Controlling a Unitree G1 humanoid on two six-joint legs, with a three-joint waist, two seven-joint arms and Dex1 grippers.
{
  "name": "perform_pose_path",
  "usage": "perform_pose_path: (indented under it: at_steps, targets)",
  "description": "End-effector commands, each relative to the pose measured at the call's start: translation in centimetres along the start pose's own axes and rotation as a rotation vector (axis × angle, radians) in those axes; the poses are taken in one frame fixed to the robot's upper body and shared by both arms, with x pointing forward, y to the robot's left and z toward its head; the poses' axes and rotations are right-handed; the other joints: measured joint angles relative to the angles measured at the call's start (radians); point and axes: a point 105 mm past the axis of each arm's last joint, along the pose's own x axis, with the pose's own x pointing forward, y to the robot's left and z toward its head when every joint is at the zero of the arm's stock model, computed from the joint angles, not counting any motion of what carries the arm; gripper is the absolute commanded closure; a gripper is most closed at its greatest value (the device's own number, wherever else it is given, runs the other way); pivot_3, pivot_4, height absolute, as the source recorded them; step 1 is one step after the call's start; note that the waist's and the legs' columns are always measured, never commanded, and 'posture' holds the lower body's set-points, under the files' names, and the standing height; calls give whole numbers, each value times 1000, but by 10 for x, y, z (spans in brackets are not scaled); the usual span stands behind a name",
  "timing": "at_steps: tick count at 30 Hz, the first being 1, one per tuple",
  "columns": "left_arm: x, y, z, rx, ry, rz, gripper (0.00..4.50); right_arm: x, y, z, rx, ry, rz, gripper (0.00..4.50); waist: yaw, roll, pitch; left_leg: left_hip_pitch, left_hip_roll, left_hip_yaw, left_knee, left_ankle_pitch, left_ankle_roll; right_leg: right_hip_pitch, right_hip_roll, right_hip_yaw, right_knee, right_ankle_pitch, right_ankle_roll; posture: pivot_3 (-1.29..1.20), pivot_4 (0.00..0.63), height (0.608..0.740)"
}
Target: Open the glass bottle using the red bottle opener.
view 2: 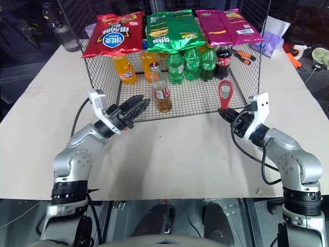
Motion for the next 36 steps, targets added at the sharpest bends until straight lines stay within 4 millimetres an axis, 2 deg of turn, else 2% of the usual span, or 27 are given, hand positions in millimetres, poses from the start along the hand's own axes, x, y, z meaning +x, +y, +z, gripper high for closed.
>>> perform_pose_path:
  at_steps: [1, 3, 4, 8, 14, 18, 28, 31, 33, 36]
  targets:
    - [14, 6, 4, 161, -32, 59, 1134, 1, 12, 6, -27, -37, 29, 4500, -1, 0, 0, 0, 0, 0, 0, 0, 0, 0, 0, 0, 0, 0, 0, 0, 150, 740]
    - [18, 14, 6, 194, -57, 115, 173, 1, 12, 6, -26, -41, 28, 4500, -3, 0, 0, 0, 0, 0, 0, 0, 0, 0, 0, 0, 0, 0, 0, 0, 150, 740]
    - [20, 15, 4, 231, -52, 118, 80, 1, 13, 6, -23, -44, 27, 4500, -4, 0, 0, -1, 0, 1, 0, 0, 0, -1, 0, 1, 0, 0, 0, 0, 150, 740]
    - [32, 20, -5, 342, -23, 145, 80, 2, 14, 3, -20, -44, 29, 4500, -3, 0, 0, -1, 0, 1, 0, 0, 0, -2, 0, 1, 1, 0, 0, 0, 150, 740]
    - [57, 37, -8, 329, -26, 213, 80, 2, 15, 0, -24, -36, 41, 4500, -1, 0, 0, -1, -1, 0, 1, 0, 0, -2, 0, 0, 1, 0, 0, 0, 150, 740]
    - [67, 38, -14, 299, -11, 194, 80, 3, 17, -1, -30, -36, 44, 4500, -7, 0, 0, -1, -1, 1, 1, 0, 0, -2, 0, 0, 1, 0, 0, 0, 150, 740]
    - [71, 37, -22, 267, 8, 174, 80, 5, 20, -3, -39, -32, 51, 4500, -6, 0, 0, -1, -1, 0, 1, 0, 0, -2, 0, 0, 2, 0, 0, 0, 150, 740]
    - [73, 39, -19, 262, -6, 187, 819, 6, 21, -4, -39, -29, 58, 4500, -6, 0, 0, -1, -1, 1, 1, 0, 0, -2, 0, 0, 3, 0, 0, 0, 150, 740]
    - [74, 38, -19, 268, -4, 183, 1692, 7, 22, -5, -42, -26, 61, 4500, -6, 0, 0, -1, -1, 0, 1, 0, 0, -2, 0, 0, 3, 0, 0, 0, 150, 740]
    - [74, 36, -21, 259, -5, 178, 1748, 8, 22, -6, -44, -24, 65, 4500, -6, 0, 0, -1, -1, 0, 1, 0, 0, -2, 0, 0, 3, 0, 0, 0, 150, 740]
